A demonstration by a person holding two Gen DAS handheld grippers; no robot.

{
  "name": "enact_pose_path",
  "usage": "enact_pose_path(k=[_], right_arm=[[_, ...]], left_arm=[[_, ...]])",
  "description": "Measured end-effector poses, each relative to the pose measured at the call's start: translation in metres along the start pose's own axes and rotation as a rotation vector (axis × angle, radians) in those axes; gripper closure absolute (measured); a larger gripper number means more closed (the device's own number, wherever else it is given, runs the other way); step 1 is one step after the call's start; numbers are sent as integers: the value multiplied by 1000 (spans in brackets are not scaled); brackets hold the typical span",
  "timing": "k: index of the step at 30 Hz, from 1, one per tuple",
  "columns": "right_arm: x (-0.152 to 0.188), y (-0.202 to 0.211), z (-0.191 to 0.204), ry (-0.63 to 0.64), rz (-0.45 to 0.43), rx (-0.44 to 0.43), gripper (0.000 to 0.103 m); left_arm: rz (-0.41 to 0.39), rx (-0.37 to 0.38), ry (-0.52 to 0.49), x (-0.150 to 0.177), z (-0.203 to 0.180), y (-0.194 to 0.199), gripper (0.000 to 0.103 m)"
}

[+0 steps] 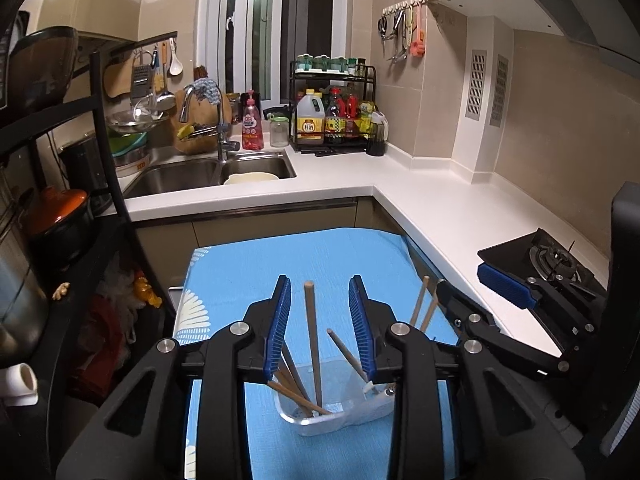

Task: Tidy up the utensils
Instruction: 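Lower the spoon and chopstick into the holder, handle first, then open both tools to release the spoon and chopstick into the holder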

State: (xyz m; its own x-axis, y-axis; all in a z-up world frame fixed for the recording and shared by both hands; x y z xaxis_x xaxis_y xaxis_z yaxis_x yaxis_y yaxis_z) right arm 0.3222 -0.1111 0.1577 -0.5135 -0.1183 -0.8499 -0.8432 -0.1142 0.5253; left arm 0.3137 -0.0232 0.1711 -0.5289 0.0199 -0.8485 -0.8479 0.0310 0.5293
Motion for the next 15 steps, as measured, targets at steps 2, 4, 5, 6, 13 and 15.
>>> enact_pose_path(k=[2, 4, 5, 6, 13, 15], right_arm=[[2, 16, -1, -6, -12, -1, 50], [7, 33, -3, -18, -29, -5, 39], [9, 40, -4, -28, -36, -8, 38], [15, 51, -6, -43, -42, -12, 35], [63, 110, -11, -84, -79, -8, 8], [86, 121, -13, -91, -64, 16, 7]], left_arm=[[-11, -4, 9, 2, 1, 13, 69], [-23, -3, 21, 6, 2, 27, 60], [-32, -7, 27, 9, 3, 37, 53], [-41, -11, 31, 13, 4, 45, 49], [-53, -31, 74, 64, 19, 93, 26], [-53, -47, 83, 86, 24, 104, 18]])
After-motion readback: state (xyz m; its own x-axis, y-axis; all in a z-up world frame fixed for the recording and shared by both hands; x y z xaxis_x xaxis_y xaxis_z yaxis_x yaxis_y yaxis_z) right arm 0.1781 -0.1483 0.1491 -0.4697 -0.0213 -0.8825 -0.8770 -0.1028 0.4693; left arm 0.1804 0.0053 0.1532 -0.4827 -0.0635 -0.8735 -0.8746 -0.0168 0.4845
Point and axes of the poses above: each gripper's, at about its wrist camera, not at the fingertips, and y roughly against the way its jaws point, z to its left, x to its underside, the point moved 5 cm from there along -y, roughly the way its jaws point, and after that the axes turned 4 degrees about -x, right-handed, at the moved point
